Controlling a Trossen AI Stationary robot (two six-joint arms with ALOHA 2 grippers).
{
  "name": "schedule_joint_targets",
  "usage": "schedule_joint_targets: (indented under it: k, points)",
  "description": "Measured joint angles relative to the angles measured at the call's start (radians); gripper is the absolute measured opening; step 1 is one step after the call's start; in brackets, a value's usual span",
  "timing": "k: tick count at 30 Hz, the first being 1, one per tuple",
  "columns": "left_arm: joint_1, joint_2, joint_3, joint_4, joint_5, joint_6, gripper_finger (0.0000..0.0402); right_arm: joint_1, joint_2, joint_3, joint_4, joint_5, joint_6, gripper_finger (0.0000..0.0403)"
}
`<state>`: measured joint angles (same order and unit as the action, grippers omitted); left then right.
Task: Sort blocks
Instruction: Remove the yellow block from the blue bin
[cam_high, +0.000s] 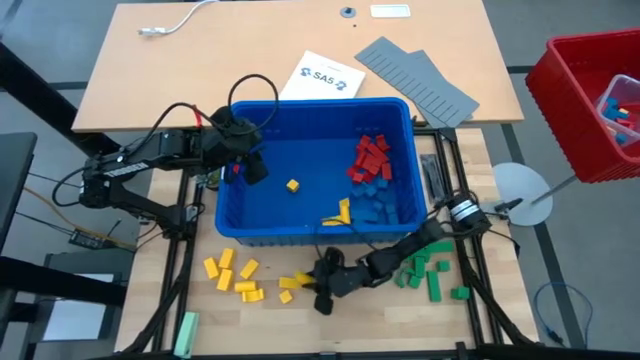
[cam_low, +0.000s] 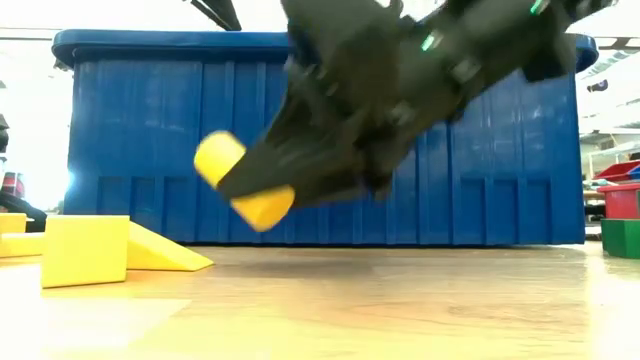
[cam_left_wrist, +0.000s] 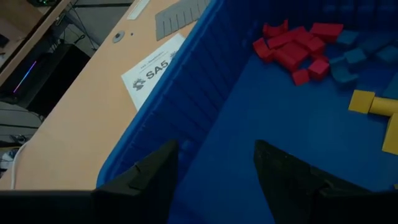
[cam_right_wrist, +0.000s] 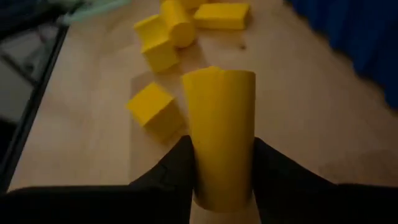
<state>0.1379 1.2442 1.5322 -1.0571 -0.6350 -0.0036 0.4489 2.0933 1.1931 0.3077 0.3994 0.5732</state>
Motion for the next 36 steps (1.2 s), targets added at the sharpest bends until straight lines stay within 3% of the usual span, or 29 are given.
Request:
schedule_joint_targets:
  k: [7, 12, 20, 26, 33, 36]
  points:
    - [0.0, 0.0, 0.0, 0.005, 0.0, 0.0, 0.0218, -0.043, 0.064, 0.004, 0.066, -0.054, 0.038, 0.0218]
    - [0.0, 0.0, 0.0, 0.003, 0.0, 0.0, 0.0218, -0.018, -0.014, 0.004, 0.017, -0.116, -0.009, 0.0261]
    - [0.0, 0.0, 0.0, 0.007, 0.0, 0.0, 0.0219, 0.054, -0.274, 0.005, -0.173, -0.07, -0.148, 0.0246]
    - [0.0, 0.0, 0.0, 0.009, 0.0, -0.008, 0.0219, 0.07, -0.473, 0.005, -0.192, -0.007, -0.322, 0.0226]
    - [0.0, 0.0, 0.0, 0.036, 0.0, -0.004, 0.0219, -0.07, -0.639, 0.005, -0.179, 0.219, -0.722, 0.0212]
    - [0.0, 0.0, 0.0, 0.074, 0.0, -0.003, 0.0219, -0.169, -0.675, 0.005, -0.183, 0.263, -0.815, 0.0212]
